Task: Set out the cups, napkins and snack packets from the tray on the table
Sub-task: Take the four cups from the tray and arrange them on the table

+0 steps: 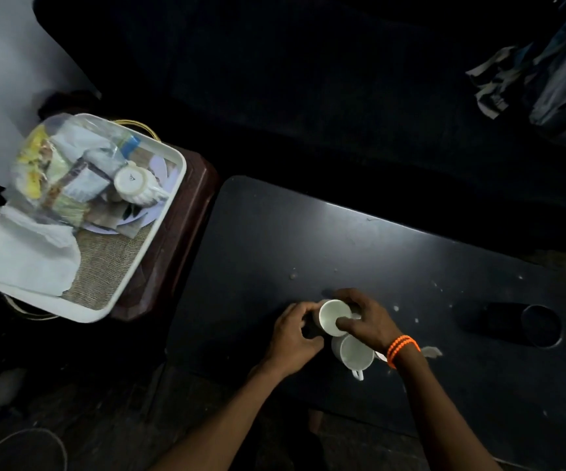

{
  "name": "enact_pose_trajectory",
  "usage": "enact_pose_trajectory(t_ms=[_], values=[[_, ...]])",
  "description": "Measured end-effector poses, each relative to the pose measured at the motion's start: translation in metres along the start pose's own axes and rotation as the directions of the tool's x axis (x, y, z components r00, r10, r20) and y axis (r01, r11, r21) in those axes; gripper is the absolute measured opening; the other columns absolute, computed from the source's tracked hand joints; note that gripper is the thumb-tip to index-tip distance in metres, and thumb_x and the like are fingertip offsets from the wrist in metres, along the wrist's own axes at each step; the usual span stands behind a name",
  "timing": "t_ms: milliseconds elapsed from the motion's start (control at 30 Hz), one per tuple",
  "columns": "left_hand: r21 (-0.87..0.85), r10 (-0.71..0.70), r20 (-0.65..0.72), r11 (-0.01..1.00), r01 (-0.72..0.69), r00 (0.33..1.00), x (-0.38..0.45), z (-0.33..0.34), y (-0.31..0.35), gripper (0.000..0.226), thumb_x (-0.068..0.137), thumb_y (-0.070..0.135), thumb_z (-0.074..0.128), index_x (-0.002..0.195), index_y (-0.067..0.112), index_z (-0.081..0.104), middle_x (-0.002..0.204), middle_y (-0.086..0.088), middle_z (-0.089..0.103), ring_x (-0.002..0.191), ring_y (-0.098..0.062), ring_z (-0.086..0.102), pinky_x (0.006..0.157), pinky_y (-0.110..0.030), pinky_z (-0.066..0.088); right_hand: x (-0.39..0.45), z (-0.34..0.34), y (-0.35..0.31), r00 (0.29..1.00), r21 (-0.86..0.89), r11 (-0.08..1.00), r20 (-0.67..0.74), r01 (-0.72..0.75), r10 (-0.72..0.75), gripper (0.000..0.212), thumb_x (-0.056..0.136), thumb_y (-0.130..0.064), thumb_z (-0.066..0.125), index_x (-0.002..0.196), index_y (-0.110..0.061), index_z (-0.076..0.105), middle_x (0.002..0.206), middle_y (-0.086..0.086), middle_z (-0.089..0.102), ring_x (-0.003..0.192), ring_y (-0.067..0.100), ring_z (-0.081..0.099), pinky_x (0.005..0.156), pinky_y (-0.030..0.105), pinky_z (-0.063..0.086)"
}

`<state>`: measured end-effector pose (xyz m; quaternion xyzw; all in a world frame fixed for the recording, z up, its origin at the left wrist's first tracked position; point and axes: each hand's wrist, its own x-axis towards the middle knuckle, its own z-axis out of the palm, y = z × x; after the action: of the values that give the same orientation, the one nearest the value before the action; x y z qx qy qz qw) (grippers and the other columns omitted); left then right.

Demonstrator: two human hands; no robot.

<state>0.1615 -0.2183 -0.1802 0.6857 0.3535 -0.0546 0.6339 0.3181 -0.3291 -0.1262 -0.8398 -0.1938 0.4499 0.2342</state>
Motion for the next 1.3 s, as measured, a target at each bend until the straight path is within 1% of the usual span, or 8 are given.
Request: enact_pose_trajectory(t_ms=[167,367,467,700,867,933,1167,1300], values=[[0.04,0.046,-0.267,0.999,-0.036,0.963,0.022,-0.071,0.01,0.042,0.078,0.007,0.08,0.118,0.018,0.073,0.123,-0.001,0.067,0.107,-0.018,0.07,0.091,-0.031,0.061,0.019,0.001,-0.037,0.998,0.105,0.994,-0.06,0.012,-0.006,0.038,0.082,0.0,0.072,0.113,-0.021,0.064,0.108,-0.003,0.07,0.1,0.012,0.065,0.077,-0.001,0.043],[0.275,0.241,-0.671,0.959,-0.067,0.701,0.038,-0.211,0.044,0.023,0.083,0.011,0.073,0.105,0.017,0.07,0.103,-0.002,0.061,0.083,-0.016,0.063,0.08,-0.034,0.057,0.068,0.053,-0.139,0.987,0.143,0.977,-0.053,0.158,-0.152,0.038,0.087,-0.002,0.071,0.124,-0.002,0.065,0.118,0.015,0.071,0.11,0.027,0.067,0.103,0.038,0.052],[0.345,0.231,-0.779,0.934,0.091,0.582,0.05,-0.265,0.057,0.036,0.08,0.019,0.077,0.113,0.01,0.065,0.117,-0.014,0.058,0.109,-0.033,0.058,0.093,-0.044,0.051,0.087,0.088,-0.209,0.96,0.196,0.94,-0.046,0.279,-0.275,0.044,0.084,-0.009,0.075,0.127,-0.01,0.065,0.124,0.011,0.07,0.106,0.018,0.066,0.102,0.034,0.052],[0.355,0.029,-0.631,0.899,0.256,0.775,0.082,-0.334,0.077,0.062,0.082,0.047,0.076,0.138,0.027,0.057,0.136,-0.019,0.045,0.122,-0.041,0.055,0.101,-0.048,0.051,0.1,0.134,-0.309,0.915,0.327,0.857,-0.066,0.397,-0.399,0.052,0.079,-0.01,0.071,0.129,-0.024,0.062,0.124,0.002,0.067,0.1,0.018,0.066,0.09,0.033,0.055],[0.32,-0.024,-0.636,0.901,0.293,0.771,0.09,-0.344,0.083,0.057,0.075,0.05,0.083,0.12,0.022,0.061,0.132,-0.018,0.05,0.107,-0.038,0.061,0.084,-0.036,0.048,0.104,0.138,-0.282,0.955,0.36,0.885,-0.084,0.295,-0.284,0.043,0.08,-0.013,0.071,0.121,-0.025,0.066,0.094,-0.011,0.068,0.079,-0.006,0.063,0.07,0.016,0.051],[0.224,-0.076,-0.666,0.929,0.296,0.742,0.088,-0.342,0.084,0.052,0.075,0.043,0.084,0.117,0.02,0.062,0.132,-0.018,0.054,0.108,-0.036,0.061,0.081,-0.031,0.041,0.109,0.134,-0.271,0.982,0.448,0.874,-0.057,0.188,-0.182,0.036,0.083,-0.012,0.068,0.118,-0.021,0.067,0.096,0.0,0.071,0.081,0.011,0.069,0.069,0.03,0.06],[-0.172,-0.087,-0.763,0.983,-0.071,0.64,0.071,-0.285,0.076,0.042,0.081,0.022,0.086,0.117,0.016,0.064,0.114,-0.011,0.073,0.105,-0.03,0.073,0.069,-0.027,0.06,0.118,0.108,-0.238,0.999,0.73,0.684,0.025,-0.001,-0.025,0.029,0.089,-0.016,0.066,0.117,-0.01,0.065,0.095,0.009,0.069,0.077,0.02,0.066,0.061,0.032,0.056],[-0.39,-0.1,-0.778,0.851,-0.352,0.621,0.056,-0.275,0.07,0.038,0.082,0.02,0.085,0.11,0.032,0.063,0.129,-0.019,0.067,0.116,-0.038,0.07,0.087,-0.054,0.063,0.115,0.107,-0.262,0.985,0.8,0.6,0.105,-0.004,-0.134,0.035,0.083,-0.043,0.074,0.107,-0.018,0.068,0.089,0.004,0.067,0.075,0.016,0.066,0.059,0.029,0.055]])
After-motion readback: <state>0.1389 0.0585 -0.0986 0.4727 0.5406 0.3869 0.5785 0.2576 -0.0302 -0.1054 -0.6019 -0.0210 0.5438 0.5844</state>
